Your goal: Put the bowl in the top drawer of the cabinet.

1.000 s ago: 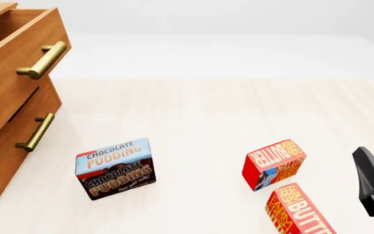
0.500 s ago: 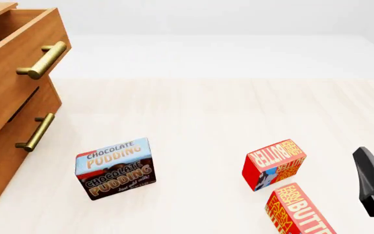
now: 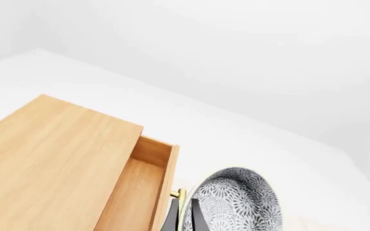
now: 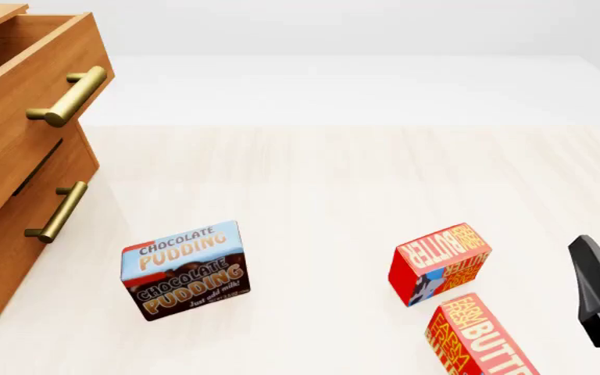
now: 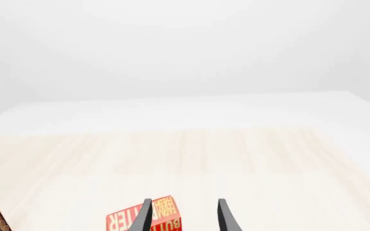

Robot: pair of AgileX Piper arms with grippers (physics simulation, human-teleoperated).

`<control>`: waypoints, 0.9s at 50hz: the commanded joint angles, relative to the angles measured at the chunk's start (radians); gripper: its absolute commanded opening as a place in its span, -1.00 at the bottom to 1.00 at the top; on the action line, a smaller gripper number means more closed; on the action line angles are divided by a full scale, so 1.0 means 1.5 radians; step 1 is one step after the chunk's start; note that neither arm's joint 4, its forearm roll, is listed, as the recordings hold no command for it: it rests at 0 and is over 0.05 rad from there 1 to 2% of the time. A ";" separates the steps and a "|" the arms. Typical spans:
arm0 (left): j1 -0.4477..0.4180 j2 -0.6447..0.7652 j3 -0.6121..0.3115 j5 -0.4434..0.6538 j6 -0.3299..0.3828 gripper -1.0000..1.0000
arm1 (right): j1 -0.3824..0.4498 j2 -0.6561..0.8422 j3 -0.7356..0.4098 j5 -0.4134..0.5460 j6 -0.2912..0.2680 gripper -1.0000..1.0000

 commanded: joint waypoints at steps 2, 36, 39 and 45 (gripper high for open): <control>0.008 -0.011 0.001 0.000 0.001 -1.00 | -0.001 -0.006 0.000 0.003 -0.004 1.00; 0.079 0.066 -0.048 -0.007 -0.009 -1.00 | -0.002 -0.006 0.000 0.003 -0.003 1.00; 0.085 0.072 -0.052 -0.005 -0.008 -1.00 | -0.001 -0.006 0.000 0.003 -0.004 1.00; 0.106 0.088 -0.053 -0.019 -0.018 -1.00 | 0.000 -0.007 0.000 0.003 -0.003 1.00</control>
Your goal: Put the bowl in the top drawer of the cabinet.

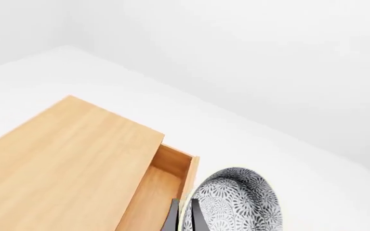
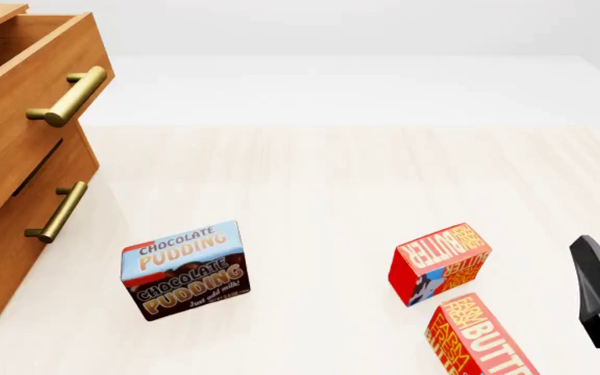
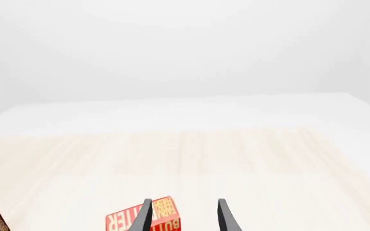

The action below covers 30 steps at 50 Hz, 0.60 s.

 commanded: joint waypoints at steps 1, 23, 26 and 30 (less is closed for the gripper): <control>0.047 0.039 -0.014 -0.014 -0.018 -1.00 | 0.001 -0.001 0.000 0.000 0.000 1.00; 0.109 0.067 0.004 -0.043 -0.103 -1.00 | 0.001 -0.003 0.000 0.001 -0.003 1.00; 0.114 0.069 0.002 -0.044 -0.105 -1.00 | 0.001 -0.004 0.000 0.001 -0.003 1.00; 0.118 0.076 -0.007 -0.038 -0.108 -1.00 | 0.002 -0.004 0.000 0.001 -0.003 1.00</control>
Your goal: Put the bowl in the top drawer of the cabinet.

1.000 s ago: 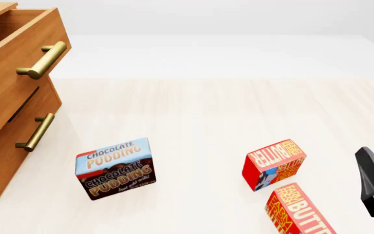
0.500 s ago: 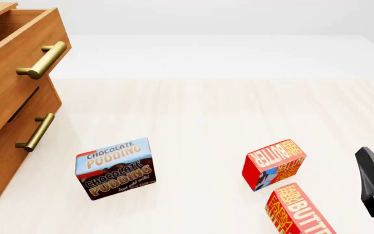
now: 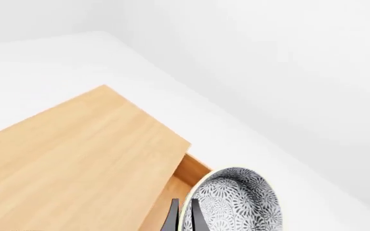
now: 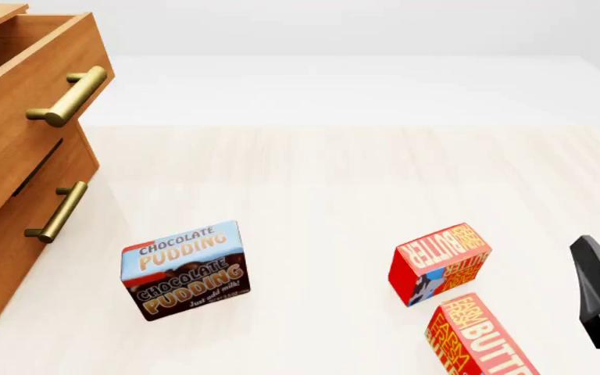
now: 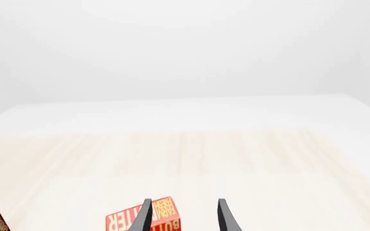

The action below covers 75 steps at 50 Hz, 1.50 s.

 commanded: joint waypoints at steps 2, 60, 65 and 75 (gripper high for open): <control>0.021 0.013 -0.006 -0.001 -0.021 -1.00 | 0.001 -0.001 0.000 0.000 -0.001 1.00; 0.069 0.195 -0.101 0.152 -0.057 -1.00 | -0.001 -0.003 0.000 0.000 -0.002 1.00; 0.074 0.200 -0.092 0.144 -0.062 -1.00 | -0.002 -0.004 0.000 0.000 -0.002 1.00; 0.091 0.223 -0.081 0.119 -0.088 -1.00 | -0.002 -0.003 0.000 0.000 -0.002 1.00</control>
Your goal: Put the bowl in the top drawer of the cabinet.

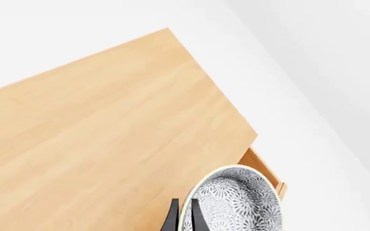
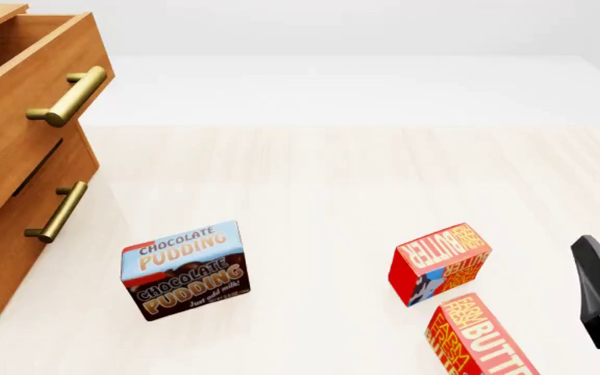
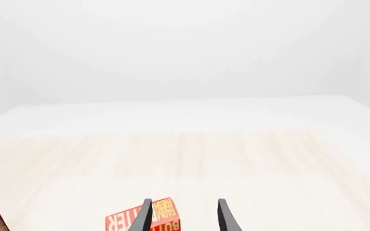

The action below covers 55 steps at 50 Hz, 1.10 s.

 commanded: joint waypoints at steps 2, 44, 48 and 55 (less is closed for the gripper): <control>0.014 0.020 0.013 -0.023 -0.023 -1.00 | -0.001 0.000 0.000 0.000 -0.001 1.00; 0.010 0.007 0.044 -0.038 -0.065 1.00 | -0.003 -0.001 0.000 -0.001 -0.001 1.00; 0.005 0.002 0.044 -0.033 -0.062 1.00 | -0.002 -0.001 0.000 -0.001 -0.002 1.00; -0.008 -0.012 0.045 -0.020 -0.058 1.00 | -0.002 -0.001 0.000 -0.001 -0.002 1.00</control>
